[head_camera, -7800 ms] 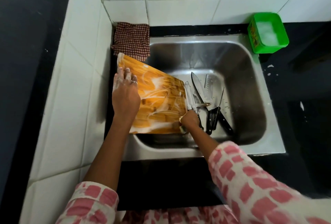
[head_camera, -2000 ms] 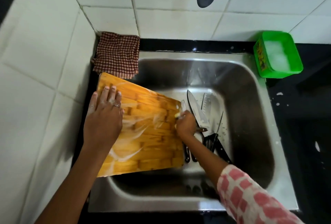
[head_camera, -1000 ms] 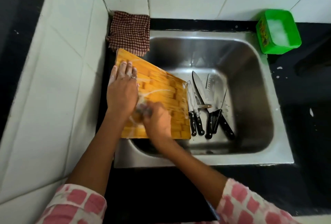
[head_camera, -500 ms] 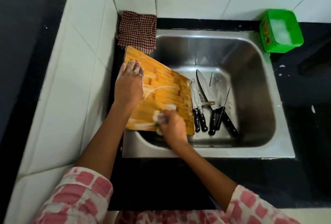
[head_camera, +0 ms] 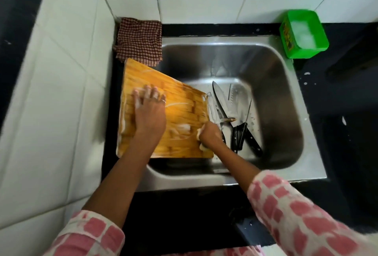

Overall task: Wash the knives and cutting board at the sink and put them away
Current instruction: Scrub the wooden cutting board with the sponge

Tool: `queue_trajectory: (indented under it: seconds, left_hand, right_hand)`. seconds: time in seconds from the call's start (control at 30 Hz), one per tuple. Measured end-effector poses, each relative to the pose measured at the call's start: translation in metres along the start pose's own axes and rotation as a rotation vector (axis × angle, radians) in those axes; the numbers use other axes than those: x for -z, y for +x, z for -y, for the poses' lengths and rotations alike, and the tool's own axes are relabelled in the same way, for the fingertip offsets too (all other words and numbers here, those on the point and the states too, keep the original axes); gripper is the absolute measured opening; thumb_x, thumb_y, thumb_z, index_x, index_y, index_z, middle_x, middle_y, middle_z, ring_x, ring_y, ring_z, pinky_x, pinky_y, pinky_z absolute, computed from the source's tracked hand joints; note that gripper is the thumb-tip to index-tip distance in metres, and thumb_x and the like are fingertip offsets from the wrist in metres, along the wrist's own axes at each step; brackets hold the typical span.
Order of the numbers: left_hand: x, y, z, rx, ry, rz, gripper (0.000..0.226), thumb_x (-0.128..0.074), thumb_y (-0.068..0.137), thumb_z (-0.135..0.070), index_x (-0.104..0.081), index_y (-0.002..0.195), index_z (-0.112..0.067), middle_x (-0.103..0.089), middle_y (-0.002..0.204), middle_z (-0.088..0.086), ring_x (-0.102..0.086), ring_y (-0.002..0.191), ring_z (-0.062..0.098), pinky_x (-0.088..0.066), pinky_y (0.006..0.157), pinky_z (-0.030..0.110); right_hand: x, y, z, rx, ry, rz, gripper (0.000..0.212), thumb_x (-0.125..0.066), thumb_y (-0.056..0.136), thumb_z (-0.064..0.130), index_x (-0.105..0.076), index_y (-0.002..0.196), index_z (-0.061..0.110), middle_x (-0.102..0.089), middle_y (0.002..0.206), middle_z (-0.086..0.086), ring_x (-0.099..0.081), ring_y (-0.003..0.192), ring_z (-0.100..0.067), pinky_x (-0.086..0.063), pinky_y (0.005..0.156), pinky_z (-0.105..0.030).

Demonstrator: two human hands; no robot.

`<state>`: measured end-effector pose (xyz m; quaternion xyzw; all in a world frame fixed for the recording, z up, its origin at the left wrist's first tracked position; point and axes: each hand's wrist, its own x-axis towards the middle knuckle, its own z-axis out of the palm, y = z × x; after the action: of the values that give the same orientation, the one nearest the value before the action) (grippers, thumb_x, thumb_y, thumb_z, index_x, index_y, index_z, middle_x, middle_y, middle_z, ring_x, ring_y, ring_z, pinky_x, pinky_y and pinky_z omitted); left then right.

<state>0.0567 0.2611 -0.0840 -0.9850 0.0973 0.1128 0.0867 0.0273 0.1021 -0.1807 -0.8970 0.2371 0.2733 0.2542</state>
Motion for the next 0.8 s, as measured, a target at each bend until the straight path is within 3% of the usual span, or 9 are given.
queue_trajectory:
  seconds: [0.13, 0.23, 0.4, 0.5, 0.63, 0.7, 0.8]
  left_hand:
    - [-0.022, -0.005, -0.035, -0.146, 0.036, 0.194, 0.062, -0.054, 0.089, -0.041, -0.031, 0.144, -0.024, -0.012, 0.157, 0.006, -0.001, 0.146, 0.025, 0.0, 0.11, 0.062]
    - [-0.029, -0.006, -0.043, -0.187, 0.108, 0.273, 0.076, -0.056, 0.084, -0.052, -0.022, 0.147, -0.024, -0.007, 0.158, 0.007, 0.002, 0.146, 0.025, 0.003, 0.112, 0.059]
    - [-0.029, -0.006, -0.043, -0.177, 0.103, 0.29, 0.076, -0.057, 0.084, -0.051, -0.024, 0.146, -0.023, -0.005, 0.158, 0.008, 0.003, 0.146, 0.025, 0.003, 0.112, 0.057]
    - [-0.029, -0.005, -0.045, -0.175, 0.099, 0.295, 0.076, -0.058, 0.084, -0.049, -0.023, 0.147, -0.022, -0.005, 0.158, 0.008, 0.002, 0.146, 0.026, 0.004, 0.112, 0.057]
    - [-0.029, -0.005, -0.047, -0.151, 0.08, 0.28, 0.073, -0.059, 0.085, -0.045, -0.026, 0.145, -0.022, -0.008, 0.158, 0.008, 0.0, 0.146, 0.025, 0.004, 0.112, 0.058]
    - [-0.029, -0.006, -0.046, -0.159, 0.08, 0.279, 0.074, -0.059, 0.084, -0.046, -0.026, 0.145, -0.022, -0.008, 0.158, 0.008, -0.001, 0.146, 0.025, 0.004, 0.112, 0.057]
    - [-0.029, -0.006, -0.046, -0.167, 0.084, 0.277, 0.077, -0.059, 0.084, -0.049, -0.024, 0.146, -0.022, -0.006, 0.158, 0.008, 0.0, 0.146, 0.025, 0.004, 0.112, 0.056]
  right_hand:
    - [0.013, 0.054, 0.018, -0.002, 0.179, -0.15, 0.024, -0.051, 0.09, 0.007, -0.058, 0.112, 0.002, -0.063, 0.114, -0.015, -0.061, 0.106, -0.031, -0.05, 0.084, -0.035]
    - [0.016, 0.056, 0.019, 0.048, 0.216, -0.256, 0.019, -0.049, 0.091, 0.006, -0.059, 0.107, 0.003, -0.065, 0.107, -0.016, -0.062, 0.1, -0.03, -0.049, 0.08, -0.035]
    - [-0.001, 0.016, -0.015, 0.133, -0.03, 0.002, 0.012, -0.057, 0.085, 0.007, -0.059, 0.096, 0.008, -0.065, 0.097, -0.011, -0.063, 0.092, -0.027, -0.052, 0.075, -0.035]
    - [0.011, 0.048, 0.003, 0.154, 0.038, -0.131, 0.014, -0.052, 0.089, 0.005, -0.058, 0.101, 0.011, -0.061, 0.091, -0.007, -0.06, 0.085, -0.021, -0.05, 0.067, -0.03]
    - [0.03, 0.104, 0.031, 0.096, 0.219, -0.316, 0.017, -0.045, 0.09, 0.001, -0.06, 0.097, 0.004, -0.065, 0.099, -0.015, -0.063, 0.092, -0.03, -0.044, 0.069, -0.03]
    - [0.024, 0.1, 0.02, 0.106, 0.228, -0.315, 0.016, -0.044, 0.09, 0.003, -0.06, 0.093, 0.005, -0.066, 0.095, -0.015, -0.063, 0.088, -0.03, -0.048, 0.069, -0.032]
    - [0.007, 0.055, -0.014, 0.186, 0.044, -0.174, 0.014, -0.047, 0.092, 0.008, -0.059, 0.098, 0.006, -0.066, 0.1, -0.014, -0.063, 0.091, -0.03, -0.052, 0.074, -0.037]
